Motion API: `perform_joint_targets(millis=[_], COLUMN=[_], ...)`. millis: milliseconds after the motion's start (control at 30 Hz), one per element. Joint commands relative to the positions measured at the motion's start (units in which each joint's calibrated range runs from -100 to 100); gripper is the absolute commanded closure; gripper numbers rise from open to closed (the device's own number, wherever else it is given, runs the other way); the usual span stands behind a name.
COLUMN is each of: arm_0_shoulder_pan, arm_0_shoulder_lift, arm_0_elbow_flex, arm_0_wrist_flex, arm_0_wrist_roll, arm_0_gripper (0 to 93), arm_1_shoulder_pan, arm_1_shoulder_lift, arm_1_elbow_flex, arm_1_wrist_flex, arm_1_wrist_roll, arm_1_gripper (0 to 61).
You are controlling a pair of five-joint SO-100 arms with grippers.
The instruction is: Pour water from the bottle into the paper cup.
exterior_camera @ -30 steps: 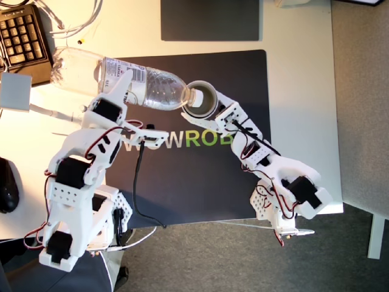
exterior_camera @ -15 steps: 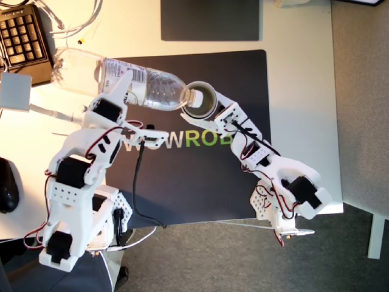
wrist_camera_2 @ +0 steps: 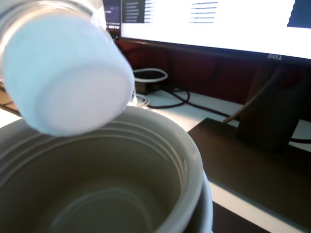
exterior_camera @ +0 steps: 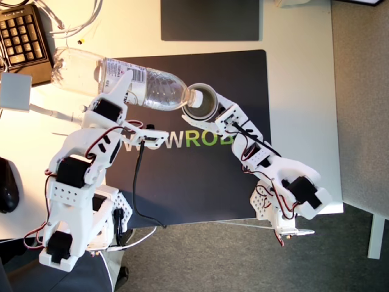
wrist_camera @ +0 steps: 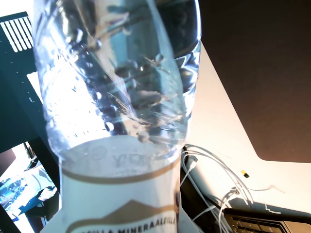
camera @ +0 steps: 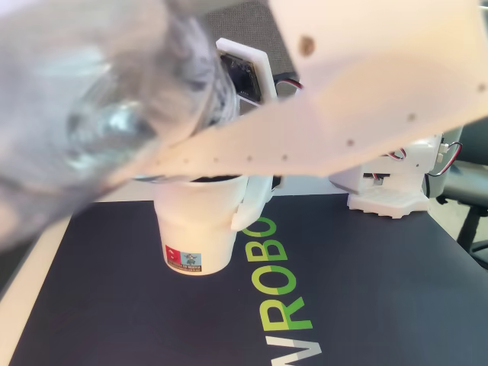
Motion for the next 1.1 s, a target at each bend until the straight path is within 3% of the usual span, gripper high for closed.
perform_joint_targets(millis=[0,1067], arm_0_shoulder_pan=[0.7,1.48], arm_0_shoulder_lift=[-5.82,-3.56], arm_0_elbow_flex=[-0.23,-5.32], arm_0_wrist_flex=[-1.34,-1.09], arm_0_wrist_roll=[0.29,0.44], arm_0_gripper=[92.7,92.7], arm_1_shoulder_pan=[-0.22,-1.42], arm_1_shoulder_lift=[-2.88,-3.39], arm_1_elbow_flex=[-0.23,1.13], arm_1_wrist_flex=[-2.29,-3.59], arm_1_wrist_roll=[-0.54,-0.63], arm_1_gripper=[61.2,61.2])
